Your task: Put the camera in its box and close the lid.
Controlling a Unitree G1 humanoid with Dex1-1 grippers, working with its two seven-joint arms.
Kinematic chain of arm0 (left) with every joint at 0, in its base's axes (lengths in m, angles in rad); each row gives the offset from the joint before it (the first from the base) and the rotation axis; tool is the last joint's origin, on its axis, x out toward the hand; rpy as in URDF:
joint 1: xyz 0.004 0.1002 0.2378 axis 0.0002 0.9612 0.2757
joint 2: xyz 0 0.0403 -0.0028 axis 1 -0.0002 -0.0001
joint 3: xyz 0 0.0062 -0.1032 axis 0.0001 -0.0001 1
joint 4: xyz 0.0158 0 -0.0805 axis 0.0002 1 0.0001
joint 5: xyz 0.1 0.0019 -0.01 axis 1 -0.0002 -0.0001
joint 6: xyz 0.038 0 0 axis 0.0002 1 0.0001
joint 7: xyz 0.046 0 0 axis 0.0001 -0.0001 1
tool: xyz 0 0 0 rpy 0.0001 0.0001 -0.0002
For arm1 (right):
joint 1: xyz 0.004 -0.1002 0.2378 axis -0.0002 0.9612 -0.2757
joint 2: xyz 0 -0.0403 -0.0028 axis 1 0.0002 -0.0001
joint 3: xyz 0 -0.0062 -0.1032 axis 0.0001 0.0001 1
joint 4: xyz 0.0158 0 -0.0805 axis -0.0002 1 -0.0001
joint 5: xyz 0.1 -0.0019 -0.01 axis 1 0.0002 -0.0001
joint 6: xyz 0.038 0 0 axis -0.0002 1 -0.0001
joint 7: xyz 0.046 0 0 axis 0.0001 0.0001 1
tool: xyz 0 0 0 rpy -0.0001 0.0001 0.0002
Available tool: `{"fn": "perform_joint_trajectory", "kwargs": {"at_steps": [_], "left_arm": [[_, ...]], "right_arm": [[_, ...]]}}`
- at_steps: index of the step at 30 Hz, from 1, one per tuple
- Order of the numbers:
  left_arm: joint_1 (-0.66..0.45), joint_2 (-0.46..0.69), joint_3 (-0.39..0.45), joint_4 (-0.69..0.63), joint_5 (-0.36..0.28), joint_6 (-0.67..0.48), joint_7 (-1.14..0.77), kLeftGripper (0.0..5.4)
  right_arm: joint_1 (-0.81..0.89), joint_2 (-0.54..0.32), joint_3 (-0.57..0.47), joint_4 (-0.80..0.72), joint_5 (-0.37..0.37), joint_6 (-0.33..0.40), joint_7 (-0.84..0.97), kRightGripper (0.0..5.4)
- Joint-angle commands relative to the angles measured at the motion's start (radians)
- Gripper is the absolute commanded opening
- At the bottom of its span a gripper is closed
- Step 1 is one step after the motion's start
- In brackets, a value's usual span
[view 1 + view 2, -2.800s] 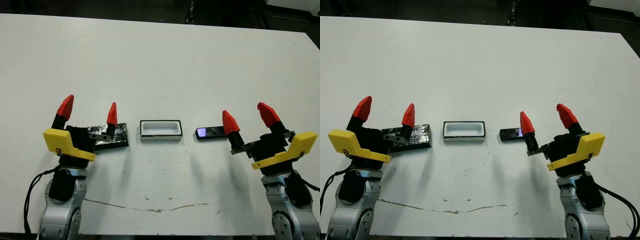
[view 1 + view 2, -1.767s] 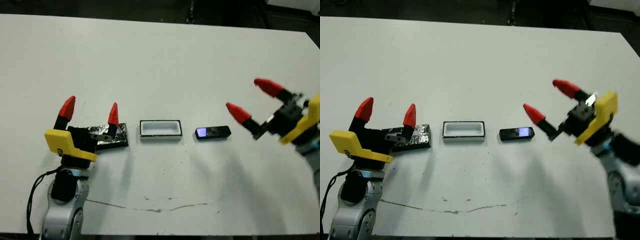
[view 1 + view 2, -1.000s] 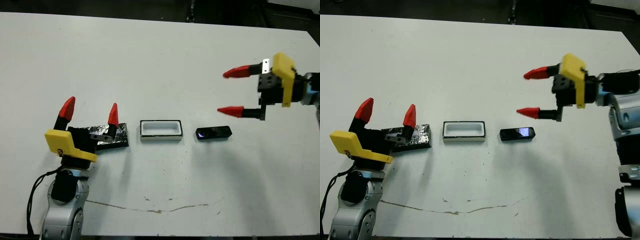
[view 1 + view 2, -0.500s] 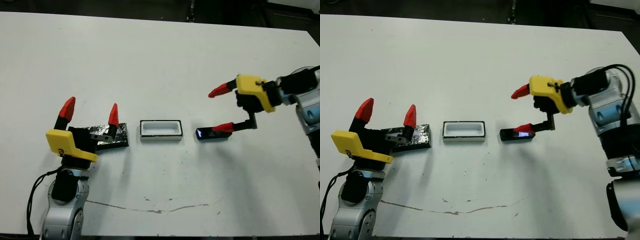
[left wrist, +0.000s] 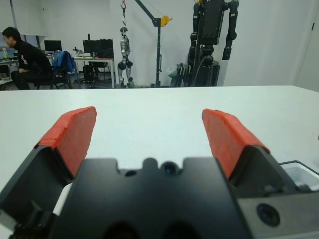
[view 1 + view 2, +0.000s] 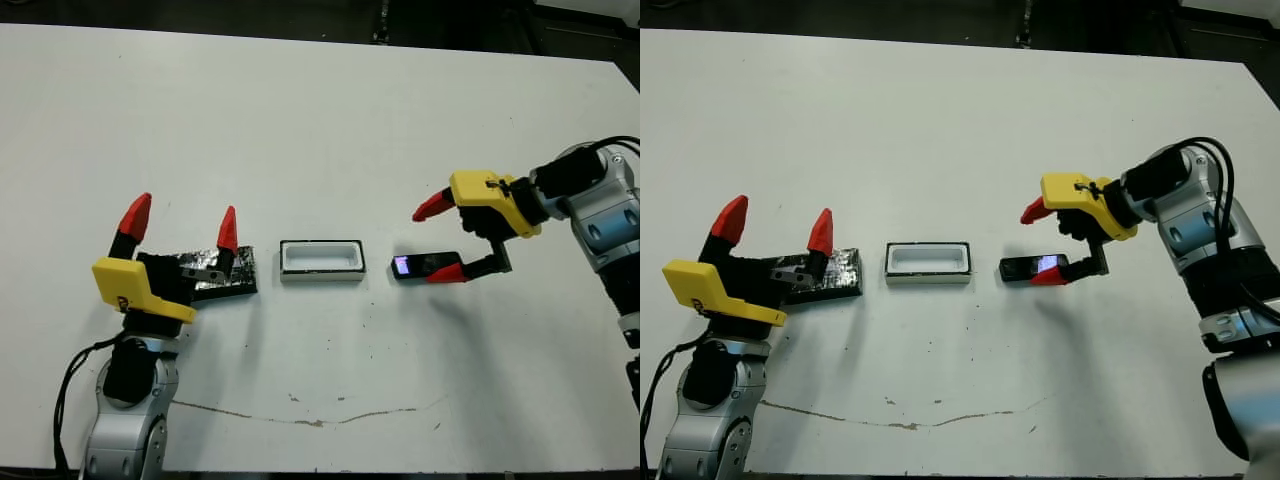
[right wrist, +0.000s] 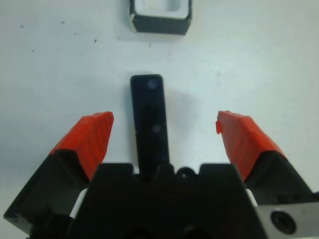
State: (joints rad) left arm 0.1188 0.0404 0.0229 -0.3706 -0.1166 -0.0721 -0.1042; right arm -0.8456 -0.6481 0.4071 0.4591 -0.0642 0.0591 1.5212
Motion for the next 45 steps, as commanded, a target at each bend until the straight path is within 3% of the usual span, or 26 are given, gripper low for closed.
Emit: {"fn": "perform_joint_trajectory", "kwargs": {"at_steps": [1,7,14,24,28,31,35,39,45], "left_arm": [[0.008,0.008,0.002,-0.003,0.0,0.009,-0.003,5.38],[0.008,0.007,0.0,-0.002,0.0,0.006,-0.004,5.38],[0.012,0.006,-0.001,-0.012,-0.007,0.017,-0.004,5.38],[0.013,0.007,0.0,-0.006,-0.002,0.007,-0.004,5.4],[0.013,0.009,0.0,-0.006,-0.004,0.009,-0.007,5.4],[0.013,0.01,0.001,-0.005,-0.005,0.005,-0.01,5.4],[0.015,0.004,0.0,-0.007,-0.004,0.007,-0.005,5.4],[0.014,0.004,0.002,-0.007,-0.008,0.009,-0.005,5.4],[0.014,0.005,0.002,-0.006,-0.011,0.008,-0.004,5.4]], "right_arm": [[0.004,0.009,-0.004,0.028,0.005,-0.04,0.01,5.4],[0.018,0.026,-0.013,0.083,0.016,-0.117,0.007,5.4],[0.024,0.038,-0.011,0.111,0.009,-0.135,0.002,5.4],[0.026,0.052,-0.002,0.13,-0.014,-0.159,-0.005,4.07],[0.023,0.059,0.003,0.143,-0.022,-0.133,0.001,3.41],[0.028,0.062,0.002,0.145,-0.024,-0.154,-0.006,2.97],[0.032,0.067,-0.002,0.146,-0.021,-0.113,-0.007,2.33],[0.038,0.068,-0.008,0.148,-0.017,-0.126,-0.012,1.72],[0.045,0.067,-0.014,0.147,-0.013,-0.16,-0.015,1.66]]}}
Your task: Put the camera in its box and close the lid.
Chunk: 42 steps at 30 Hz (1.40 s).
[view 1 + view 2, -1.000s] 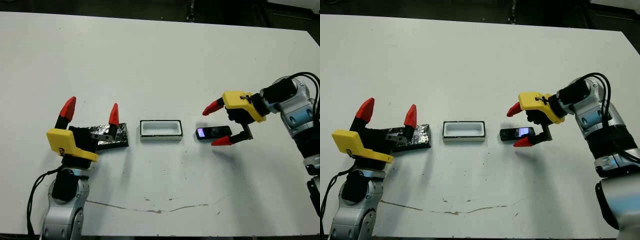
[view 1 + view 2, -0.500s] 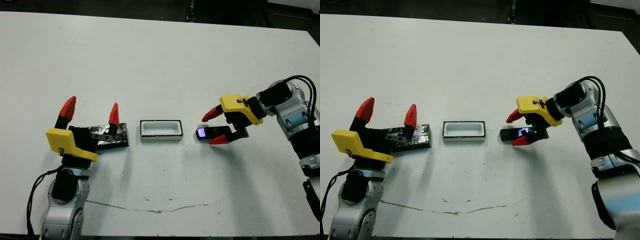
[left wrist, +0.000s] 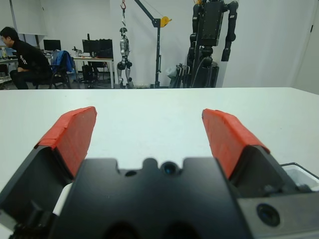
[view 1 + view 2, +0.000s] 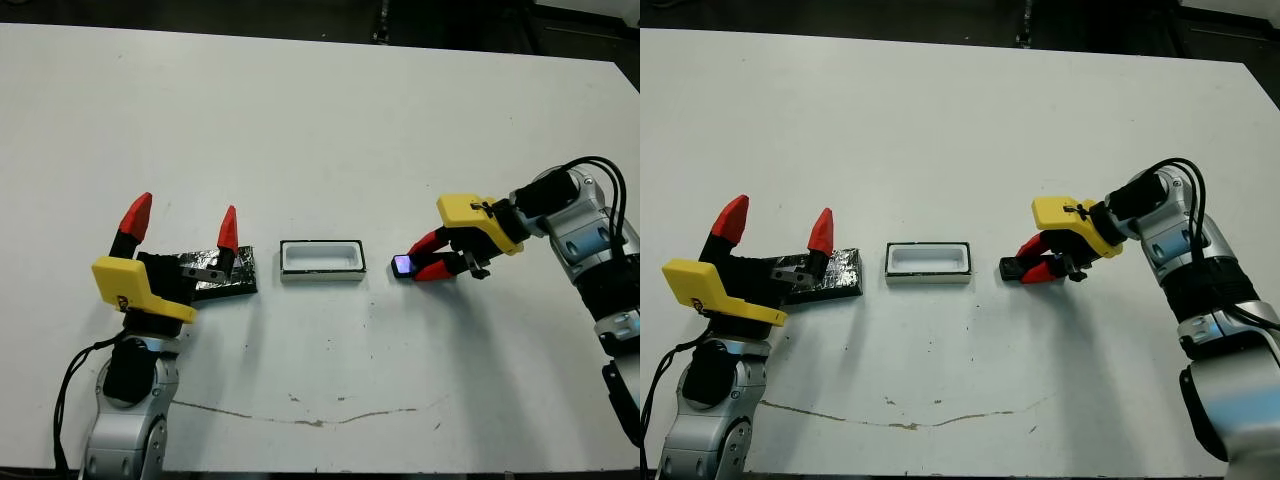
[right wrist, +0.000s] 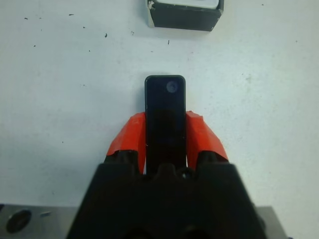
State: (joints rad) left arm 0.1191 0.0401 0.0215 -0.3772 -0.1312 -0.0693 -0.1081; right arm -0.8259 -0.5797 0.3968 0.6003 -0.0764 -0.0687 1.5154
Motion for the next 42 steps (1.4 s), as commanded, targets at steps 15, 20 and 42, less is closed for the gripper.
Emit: {"fn": "perform_joint_trajectory", "kwargs": {"at_steps": [15,20,42], "left_arm": [[0.018,0.007,0.005,0.0,0.008,0.005,0.004,5.4],[0.018,0.007,0.006,0.008,0.006,-0.006,0.0,5.4],[0.02,0.011,0.009,0.014,0.014,-0.016,0.0,5.4]], "right_arm": [[0.062,0.008,-0.092,-0.082,0.049,0.082,-0.13,1.66],[0.058,0.034,-0.171,-0.152,0.115,0.194,-0.22,1.66],[-0.136,0.22,-0.145,-0.162,0.249,0.445,-0.209,1.66]]}}
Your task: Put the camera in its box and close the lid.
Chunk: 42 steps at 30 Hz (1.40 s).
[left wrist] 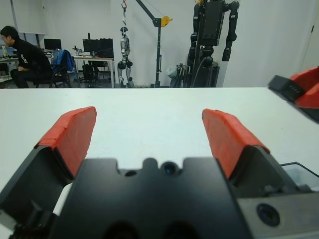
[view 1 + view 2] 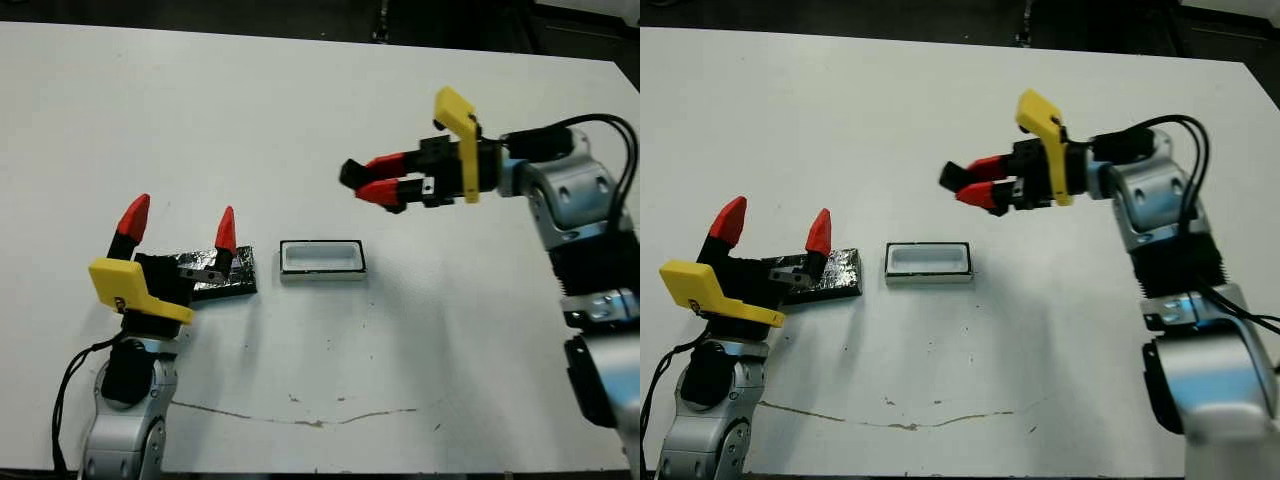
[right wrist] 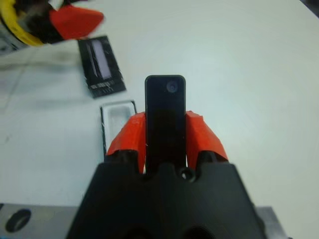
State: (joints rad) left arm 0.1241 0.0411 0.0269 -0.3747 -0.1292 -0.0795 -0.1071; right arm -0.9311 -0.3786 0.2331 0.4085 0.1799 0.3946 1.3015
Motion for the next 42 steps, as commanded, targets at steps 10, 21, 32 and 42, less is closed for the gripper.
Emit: {"fn": "perform_joint_trajectory", "kwargs": {"at_steps": [10,21,32,42], "left_arm": [[0.01,0.007,0.005,0.02,0.015,-0.021,-0.004,5.4],[0.009,0.003,0.003,0.014,0.014,-0.008,0.002,5.4],[0.009,0.006,0.001,0.02,0.026,-0.016,0.001,5.4],[0.017,0.003,0.0,0.012,0.019,-0.011,0.001,5.4]], "right_arm": [[-0.035,0.087,0.092,0.061,-0.043,-0.028,0.009,1.66],[-0.028,0.097,0.143,0.062,-0.066,-0.044,0.049,1.66],[-0.016,0.104,0.165,0.077,-0.073,-0.051,0.059,1.66],[0.01,0.108,0.163,0.086,-0.082,-0.086,0.05,1.66]]}}
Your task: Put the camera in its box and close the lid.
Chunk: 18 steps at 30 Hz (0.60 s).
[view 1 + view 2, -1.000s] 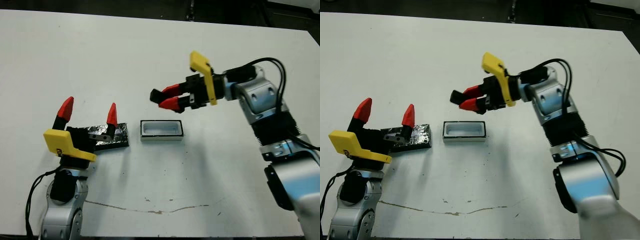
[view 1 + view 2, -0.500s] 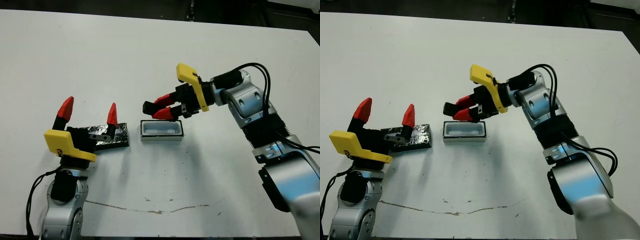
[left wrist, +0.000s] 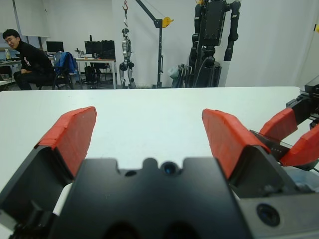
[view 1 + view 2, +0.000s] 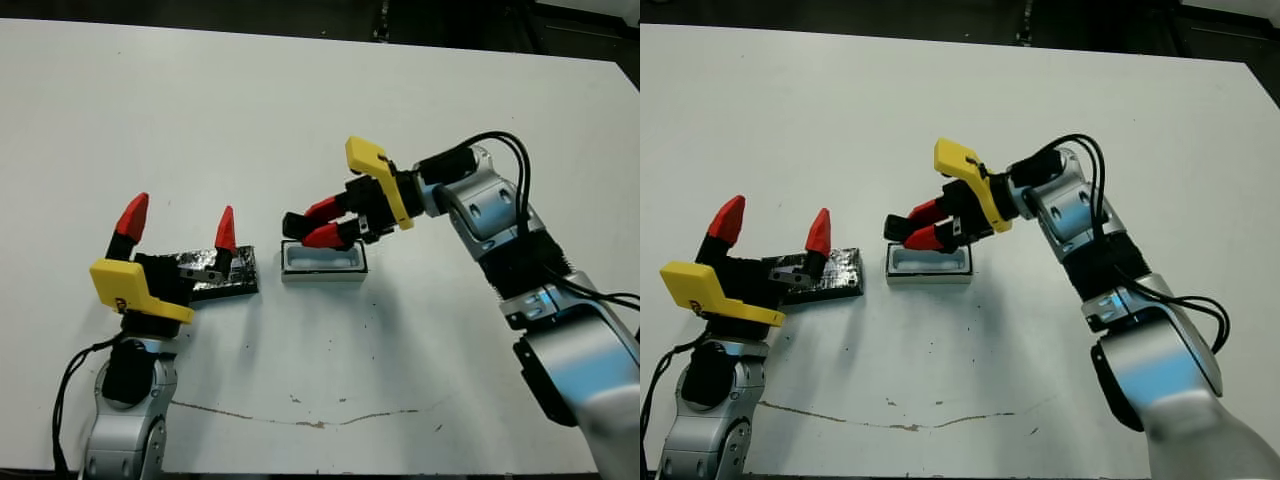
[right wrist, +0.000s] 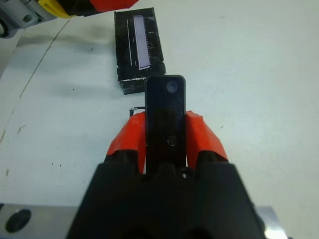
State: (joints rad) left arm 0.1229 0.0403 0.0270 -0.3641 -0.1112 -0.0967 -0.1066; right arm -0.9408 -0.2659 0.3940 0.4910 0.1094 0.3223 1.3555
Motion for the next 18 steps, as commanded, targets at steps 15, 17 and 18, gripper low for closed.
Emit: {"fn": "perform_joint_trajectory", "kwargs": {"at_steps": [15,17,18], "left_arm": [[0.023,0.003,-0.002,-0.001,0.007,0.008,0.005,5.4],[0.023,0.0,-0.002,-0.004,-0.001,0.014,0.005,5.4],[0.023,-0.001,-0.002,-0.004,-0.004,0.016,0.005,5.4]], "right_arm": [[0.055,-0.014,0.005,-0.005,-0.02,-0.011,-0.008,1.66],[0.06,-0.015,0.005,-0.002,-0.02,-0.018,-0.005,1.66],[0.062,-0.016,0.006,-0.004,-0.022,-0.019,-0.006,1.66]]}}
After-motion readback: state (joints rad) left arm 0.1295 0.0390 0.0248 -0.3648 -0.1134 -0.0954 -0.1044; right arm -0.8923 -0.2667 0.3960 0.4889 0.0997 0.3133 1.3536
